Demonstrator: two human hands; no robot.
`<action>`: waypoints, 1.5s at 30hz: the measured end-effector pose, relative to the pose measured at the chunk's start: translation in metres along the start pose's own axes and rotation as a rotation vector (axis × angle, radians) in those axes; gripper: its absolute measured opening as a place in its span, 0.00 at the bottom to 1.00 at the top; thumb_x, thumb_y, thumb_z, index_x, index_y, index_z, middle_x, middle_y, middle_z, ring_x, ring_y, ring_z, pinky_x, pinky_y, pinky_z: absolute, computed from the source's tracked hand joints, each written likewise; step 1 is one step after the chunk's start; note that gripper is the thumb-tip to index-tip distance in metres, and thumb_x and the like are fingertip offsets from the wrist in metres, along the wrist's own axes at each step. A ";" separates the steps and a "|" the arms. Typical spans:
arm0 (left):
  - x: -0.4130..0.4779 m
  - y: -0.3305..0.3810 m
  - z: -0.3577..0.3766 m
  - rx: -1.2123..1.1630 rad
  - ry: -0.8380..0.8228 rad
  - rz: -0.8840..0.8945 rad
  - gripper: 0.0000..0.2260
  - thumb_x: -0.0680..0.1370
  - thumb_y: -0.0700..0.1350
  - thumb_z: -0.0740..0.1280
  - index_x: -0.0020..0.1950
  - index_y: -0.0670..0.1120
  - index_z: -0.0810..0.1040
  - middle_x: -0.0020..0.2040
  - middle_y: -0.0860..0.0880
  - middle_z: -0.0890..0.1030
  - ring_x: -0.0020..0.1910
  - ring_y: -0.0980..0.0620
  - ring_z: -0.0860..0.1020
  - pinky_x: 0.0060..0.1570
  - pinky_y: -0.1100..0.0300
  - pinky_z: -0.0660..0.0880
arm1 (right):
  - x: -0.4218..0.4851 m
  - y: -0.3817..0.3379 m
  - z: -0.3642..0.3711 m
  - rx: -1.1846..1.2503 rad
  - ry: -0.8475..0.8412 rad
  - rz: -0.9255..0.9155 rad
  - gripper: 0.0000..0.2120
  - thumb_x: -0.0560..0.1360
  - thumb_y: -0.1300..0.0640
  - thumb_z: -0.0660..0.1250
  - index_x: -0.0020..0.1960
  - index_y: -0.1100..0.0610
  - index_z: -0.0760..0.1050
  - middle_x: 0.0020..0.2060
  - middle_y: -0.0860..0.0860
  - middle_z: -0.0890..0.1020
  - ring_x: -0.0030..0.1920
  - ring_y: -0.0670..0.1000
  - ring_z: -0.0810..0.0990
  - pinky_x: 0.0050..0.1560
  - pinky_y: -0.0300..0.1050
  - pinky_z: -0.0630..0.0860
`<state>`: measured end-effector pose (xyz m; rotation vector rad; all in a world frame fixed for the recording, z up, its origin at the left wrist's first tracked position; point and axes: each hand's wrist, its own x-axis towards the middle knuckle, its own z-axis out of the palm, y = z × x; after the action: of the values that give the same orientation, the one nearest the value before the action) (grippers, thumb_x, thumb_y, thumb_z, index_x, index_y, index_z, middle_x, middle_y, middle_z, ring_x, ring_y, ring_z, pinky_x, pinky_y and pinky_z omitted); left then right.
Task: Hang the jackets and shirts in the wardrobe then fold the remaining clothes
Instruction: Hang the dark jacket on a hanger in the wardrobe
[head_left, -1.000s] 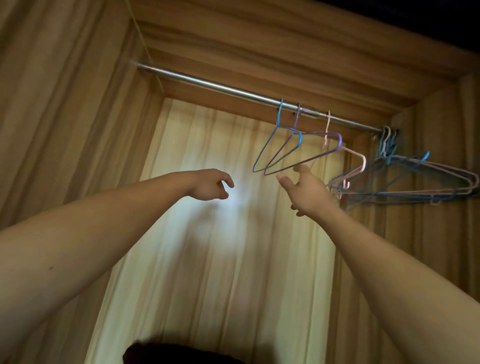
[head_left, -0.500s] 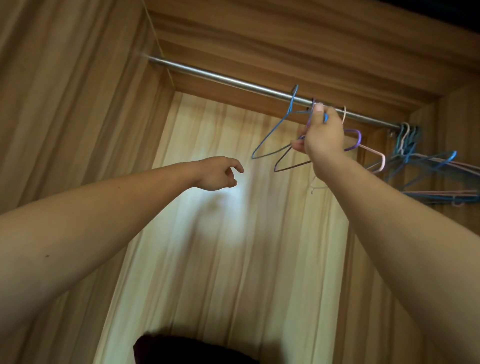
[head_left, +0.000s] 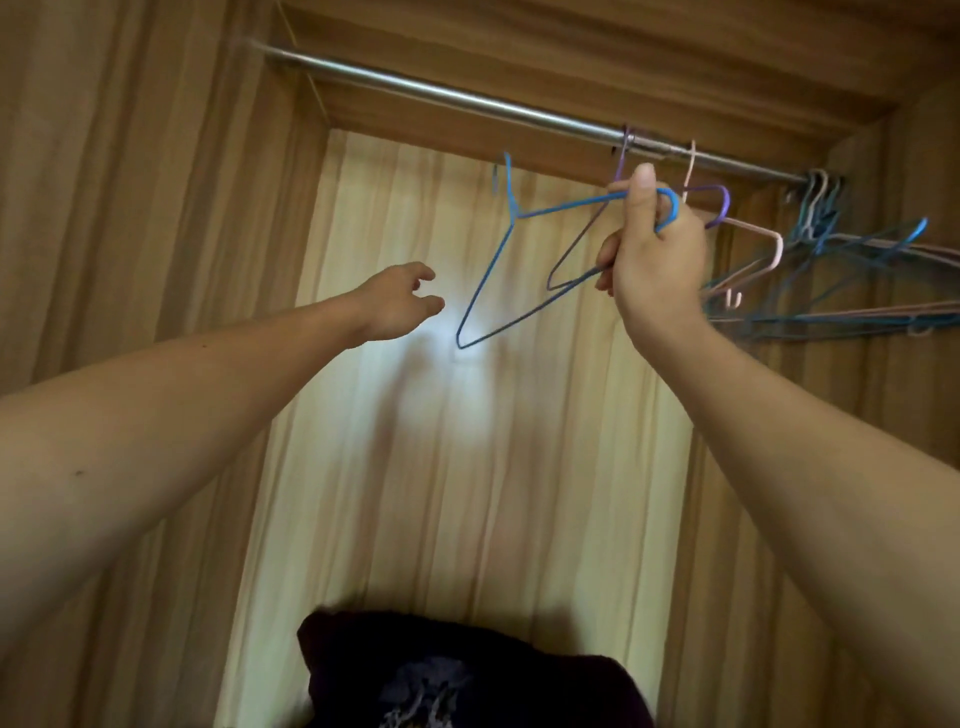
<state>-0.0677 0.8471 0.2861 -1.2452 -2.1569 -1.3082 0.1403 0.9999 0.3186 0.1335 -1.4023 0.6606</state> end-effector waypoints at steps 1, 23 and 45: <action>-0.003 -0.004 0.003 -0.019 -0.036 -0.073 0.29 0.81 0.56 0.65 0.80 0.50 0.60 0.78 0.47 0.64 0.74 0.46 0.67 0.71 0.52 0.65 | -0.006 0.002 -0.002 0.002 0.001 0.022 0.30 0.83 0.39 0.54 0.43 0.62 0.79 0.21 0.53 0.74 0.21 0.50 0.73 0.31 0.48 0.73; -0.099 -0.142 0.150 -0.216 -0.196 -0.301 0.08 0.81 0.43 0.63 0.43 0.46 0.71 0.34 0.48 0.67 0.29 0.53 0.63 0.23 0.65 0.60 | -0.272 0.241 -0.089 -0.973 -1.405 0.499 0.34 0.73 0.30 0.65 0.72 0.48 0.70 0.65 0.51 0.75 0.67 0.55 0.73 0.66 0.54 0.71; -0.121 -0.129 0.272 -0.211 -0.169 -0.309 0.04 0.82 0.43 0.64 0.47 0.49 0.77 0.33 0.53 0.73 0.31 0.56 0.70 0.33 0.60 0.67 | -0.239 0.233 -0.076 -0.548 -0.739 0.222 0.18 0.79 0.60 0.59 0.68 0.52 0.70 0.49 0.51 0.83 0.46 0.52 0.82 0.48 0.51 0.80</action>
<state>-0.0624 0.9877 -0.0068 -1.1679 -2.4593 -1.6435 0.0843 1.1417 0.0125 -0.2439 -2.2881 0.3888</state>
